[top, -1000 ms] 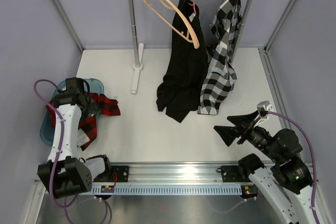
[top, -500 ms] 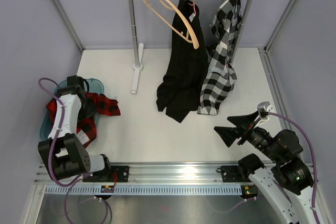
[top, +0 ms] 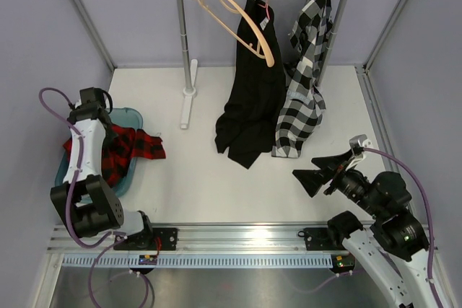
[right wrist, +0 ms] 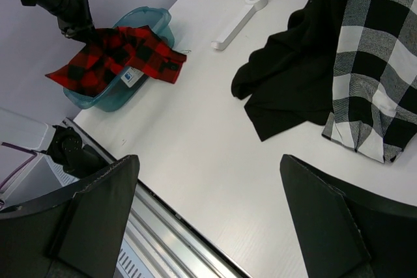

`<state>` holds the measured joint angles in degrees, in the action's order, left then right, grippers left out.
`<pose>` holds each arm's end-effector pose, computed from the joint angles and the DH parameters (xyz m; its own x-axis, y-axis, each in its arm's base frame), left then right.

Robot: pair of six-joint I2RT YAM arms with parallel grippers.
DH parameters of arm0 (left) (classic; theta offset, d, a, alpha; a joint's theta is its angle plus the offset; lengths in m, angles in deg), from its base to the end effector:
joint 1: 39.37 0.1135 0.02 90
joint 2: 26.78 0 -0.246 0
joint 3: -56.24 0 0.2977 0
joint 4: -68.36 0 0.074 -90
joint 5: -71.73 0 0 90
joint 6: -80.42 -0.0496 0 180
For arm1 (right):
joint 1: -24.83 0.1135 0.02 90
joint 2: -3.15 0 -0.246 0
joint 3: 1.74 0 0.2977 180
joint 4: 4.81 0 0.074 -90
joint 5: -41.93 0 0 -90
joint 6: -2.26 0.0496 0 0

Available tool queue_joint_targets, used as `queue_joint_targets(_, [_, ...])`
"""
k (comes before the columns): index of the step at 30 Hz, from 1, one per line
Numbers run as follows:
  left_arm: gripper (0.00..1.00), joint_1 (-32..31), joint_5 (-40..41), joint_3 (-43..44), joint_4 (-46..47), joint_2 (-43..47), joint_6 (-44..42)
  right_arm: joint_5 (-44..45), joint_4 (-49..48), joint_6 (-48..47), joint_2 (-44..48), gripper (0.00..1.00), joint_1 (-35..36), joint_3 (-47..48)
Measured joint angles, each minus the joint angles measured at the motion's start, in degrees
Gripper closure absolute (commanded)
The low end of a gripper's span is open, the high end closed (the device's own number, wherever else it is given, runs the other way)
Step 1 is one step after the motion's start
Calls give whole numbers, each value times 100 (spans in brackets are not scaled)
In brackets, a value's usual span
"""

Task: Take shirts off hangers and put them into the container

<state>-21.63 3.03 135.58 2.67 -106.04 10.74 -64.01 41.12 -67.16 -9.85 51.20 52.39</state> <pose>0.3007 0.1151 0.2461 -0.6653 -0.5525 -0.5021 -0.7014 0.6929 0.1668 0.1067 0.0681 0.3545 -0.3065 0.2253 -0.9248 -0.6030 0.7058 0.3718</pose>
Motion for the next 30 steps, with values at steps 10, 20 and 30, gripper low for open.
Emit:
queue_joint_targets(10, [100, 35, 308, -278, 2385, -750, -223, 46, 94, 2, -354, 1, 0, 179])
queue_joint_targets(20, [84, 352, -485, -269, 3099, -2354, -256, 208, 214, -114, -688, 1, 13, 378])
queue_joint_targets(30, [11, 219, -1010, 22, 2225, -1285, -76, 295, 214, -146, -726, 1, 15, 378])
